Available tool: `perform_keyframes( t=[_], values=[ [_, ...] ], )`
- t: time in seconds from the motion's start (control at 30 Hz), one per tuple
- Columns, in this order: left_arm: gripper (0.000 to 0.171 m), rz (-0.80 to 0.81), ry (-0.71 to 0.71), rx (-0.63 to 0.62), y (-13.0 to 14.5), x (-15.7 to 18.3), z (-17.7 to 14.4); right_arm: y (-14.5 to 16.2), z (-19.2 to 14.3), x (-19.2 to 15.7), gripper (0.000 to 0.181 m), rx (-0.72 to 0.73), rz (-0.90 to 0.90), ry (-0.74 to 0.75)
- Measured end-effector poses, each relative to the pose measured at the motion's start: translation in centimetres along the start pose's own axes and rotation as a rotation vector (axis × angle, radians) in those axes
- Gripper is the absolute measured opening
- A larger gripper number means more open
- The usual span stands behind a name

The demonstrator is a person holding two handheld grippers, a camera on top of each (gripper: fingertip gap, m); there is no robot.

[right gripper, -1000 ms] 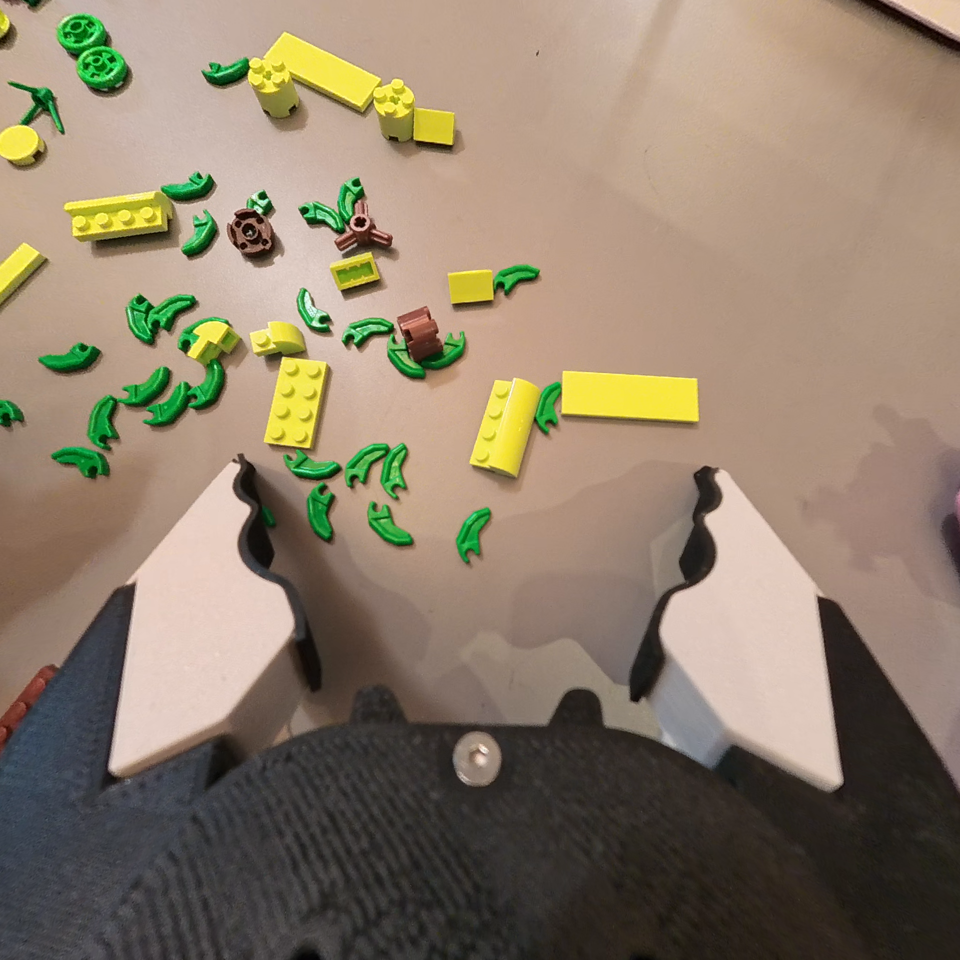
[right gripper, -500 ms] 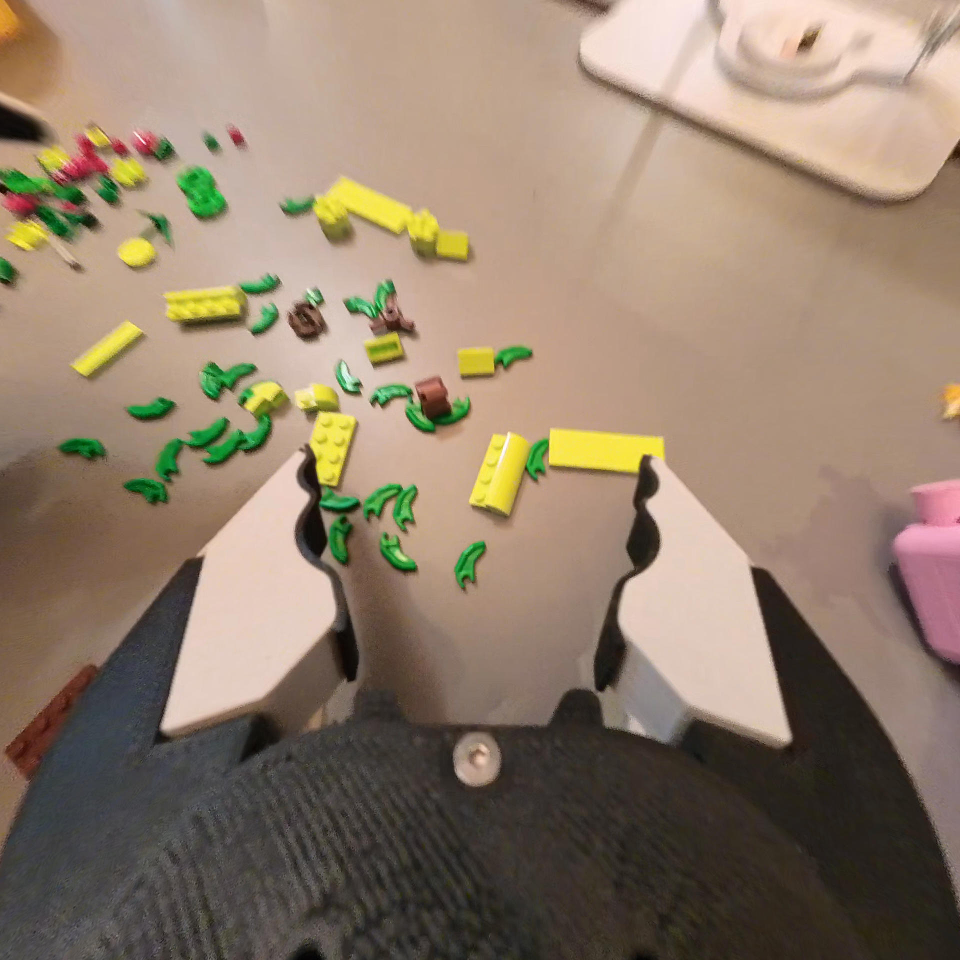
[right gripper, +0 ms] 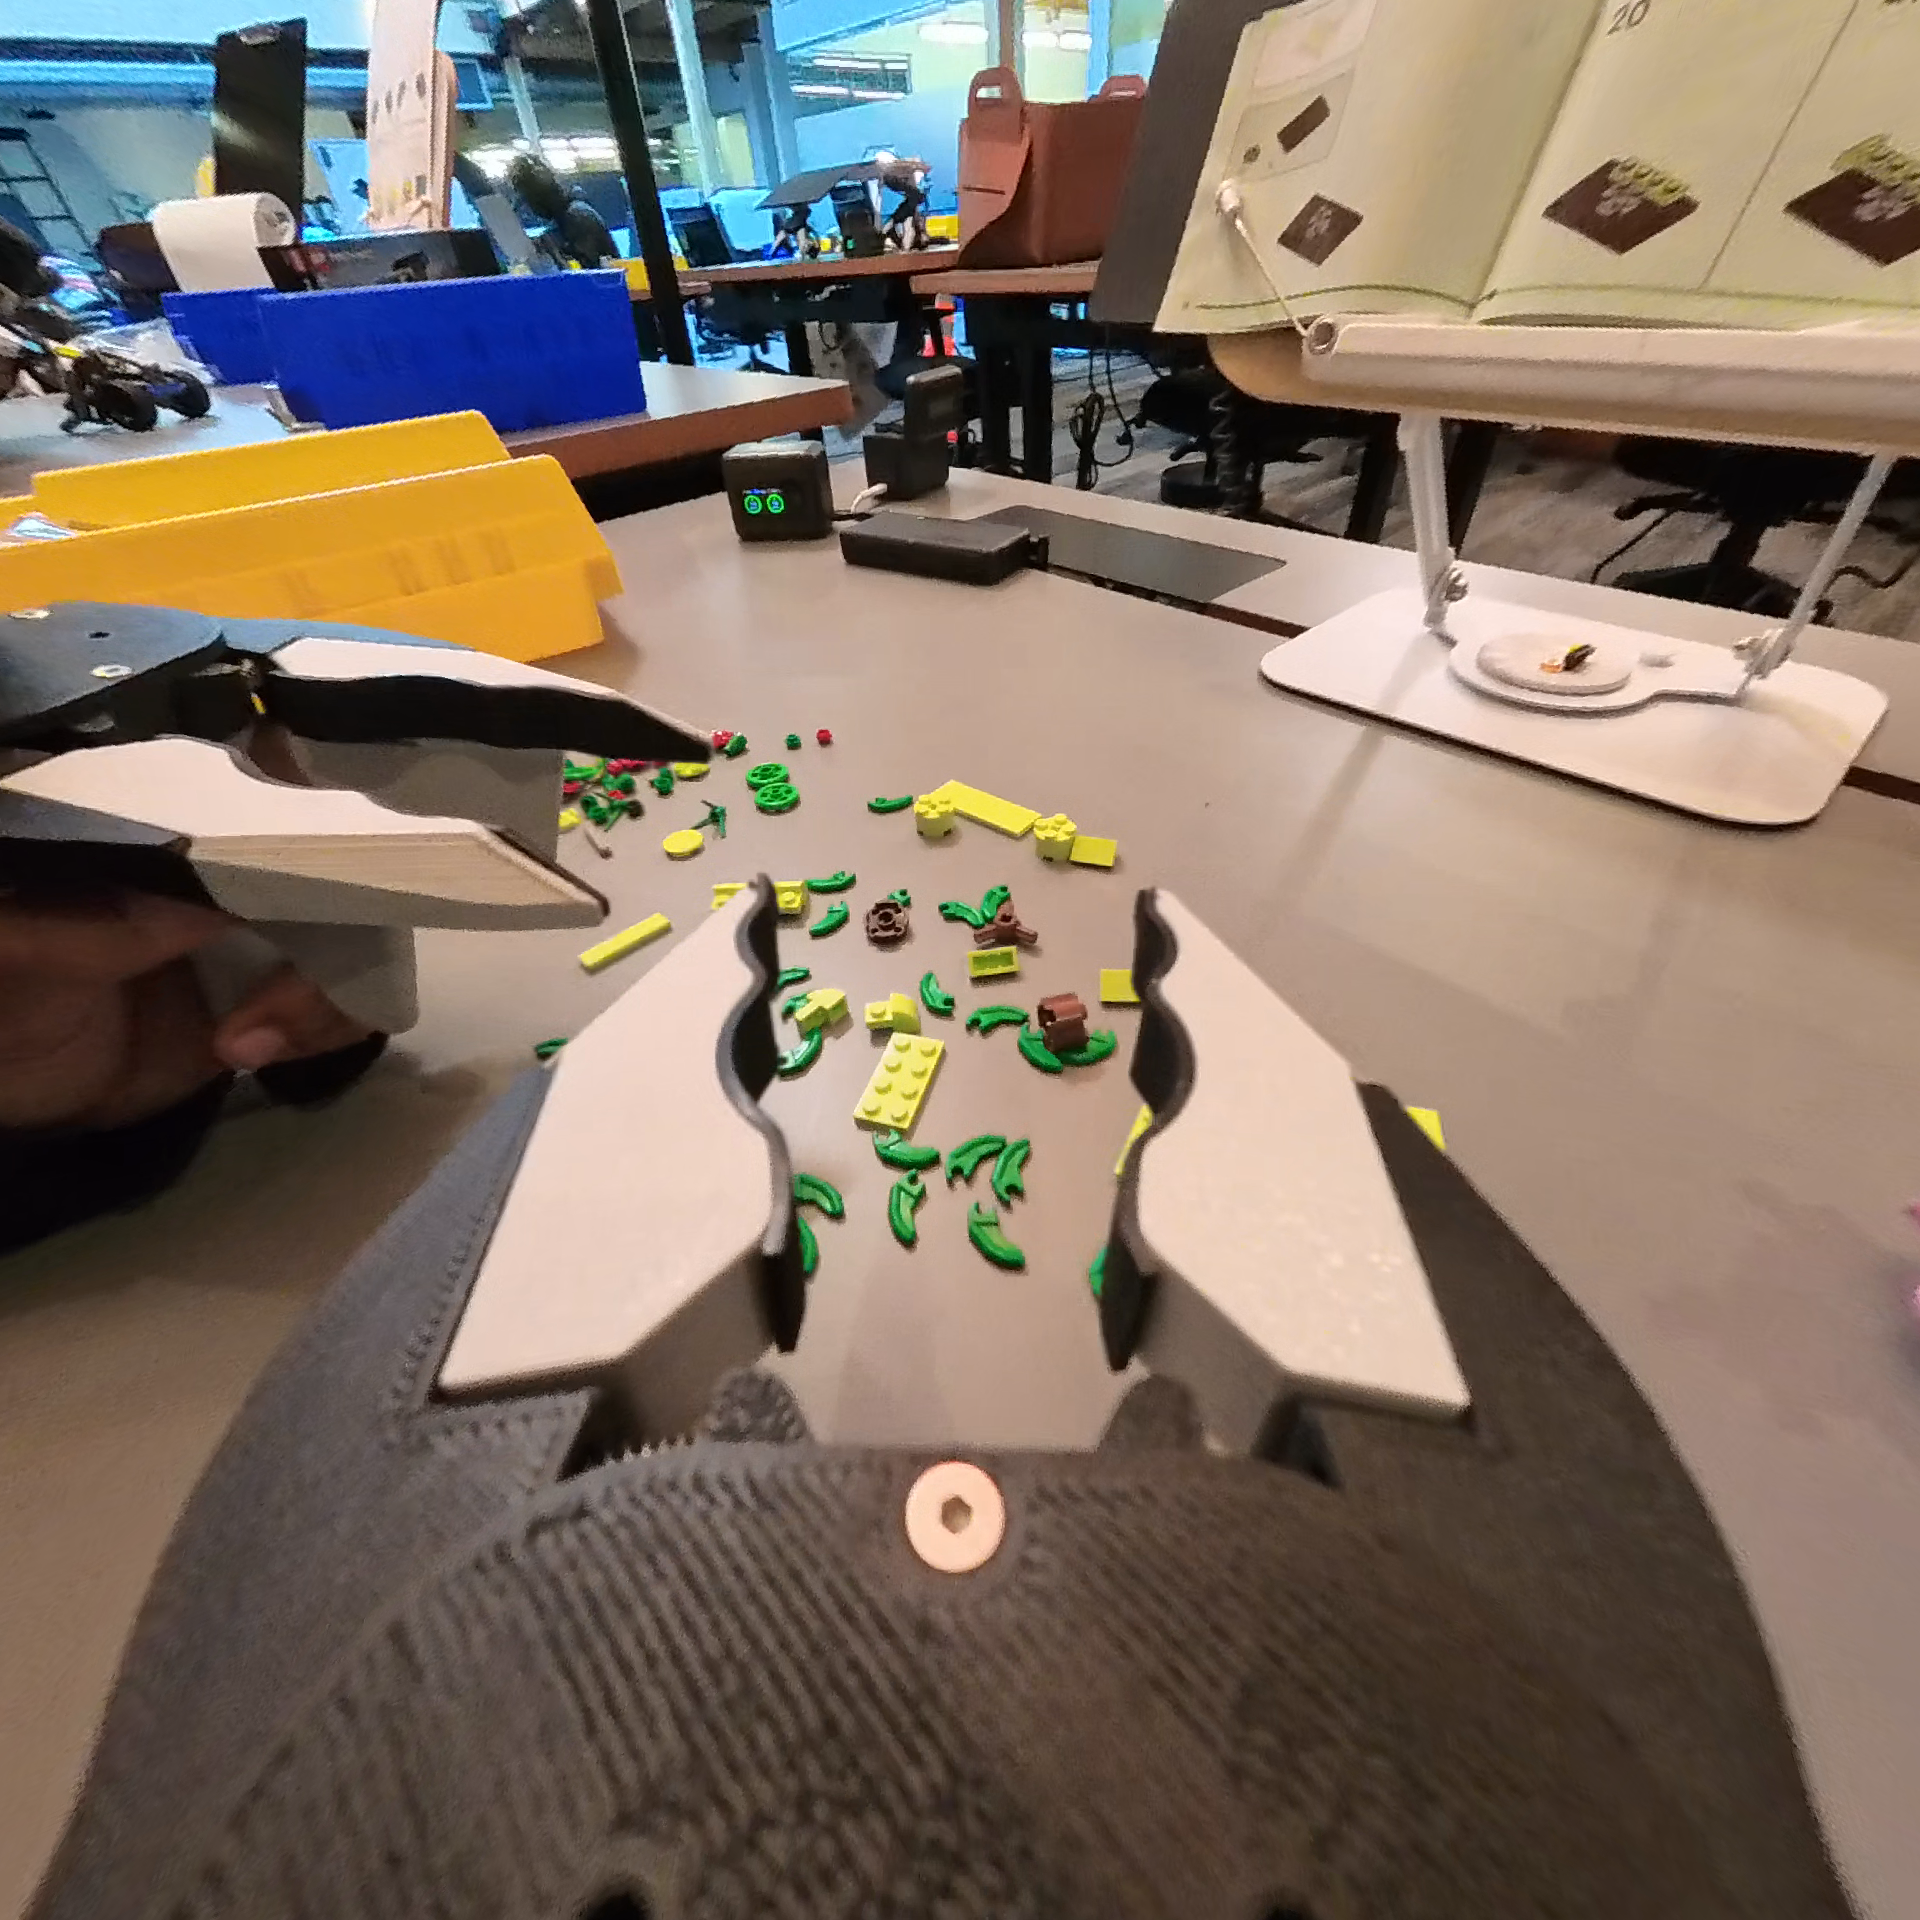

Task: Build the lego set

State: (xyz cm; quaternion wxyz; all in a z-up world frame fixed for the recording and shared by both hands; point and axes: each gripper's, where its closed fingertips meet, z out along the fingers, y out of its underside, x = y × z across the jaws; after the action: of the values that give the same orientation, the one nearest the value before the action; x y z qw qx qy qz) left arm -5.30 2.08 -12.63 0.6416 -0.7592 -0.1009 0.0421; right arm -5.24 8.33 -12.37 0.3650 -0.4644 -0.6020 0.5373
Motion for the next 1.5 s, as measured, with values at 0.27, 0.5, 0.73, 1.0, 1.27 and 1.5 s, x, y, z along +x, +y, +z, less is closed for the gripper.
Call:
perform_keyframes(
  t=[0.27, 0.5, 0.73, 1.0, 1.27, 1.5],
  values=[
    [0.060, -0.076, 0.004, 0.041, -0.4, -0.9, -0.4, 0.0, 0.0, 0.1, 0.060, 0.004, 0.028, -0.020],
    [0.061, -0.092, 0.016, 0.034, -0.3, -0.9, -0.3, 0.3, 0.3, -0.1, 0.059, -0.021, 0.014, -0.018],
    [0.061, -0.084, 0.021, 0.027, -0.3, -0.8, -0.3, 0.5, 0.4, -0.2, 0.059, -0.033, 0.016, -0.033],
    [0.061, -0.080, 0.019, 0.028, -0.3, -0.7, -0.3, 0.6, 0.5, -0.4, 0.058, -0.044, 0.016, -0.044],
    [0.061, -0.077, 0.007, 0.030, -0.3, -0.9, -0.3, 0.7, 0.5, -0.5, 0.058, -0.047, 0.008, -0.045],
    [0.061, -0.081, -0.388, -0.070, -3.0, -11.5, -6.6, 0.5, 0.4, -0.4, 0.058, -0.032, 0.021, -0.050]
  ],
)
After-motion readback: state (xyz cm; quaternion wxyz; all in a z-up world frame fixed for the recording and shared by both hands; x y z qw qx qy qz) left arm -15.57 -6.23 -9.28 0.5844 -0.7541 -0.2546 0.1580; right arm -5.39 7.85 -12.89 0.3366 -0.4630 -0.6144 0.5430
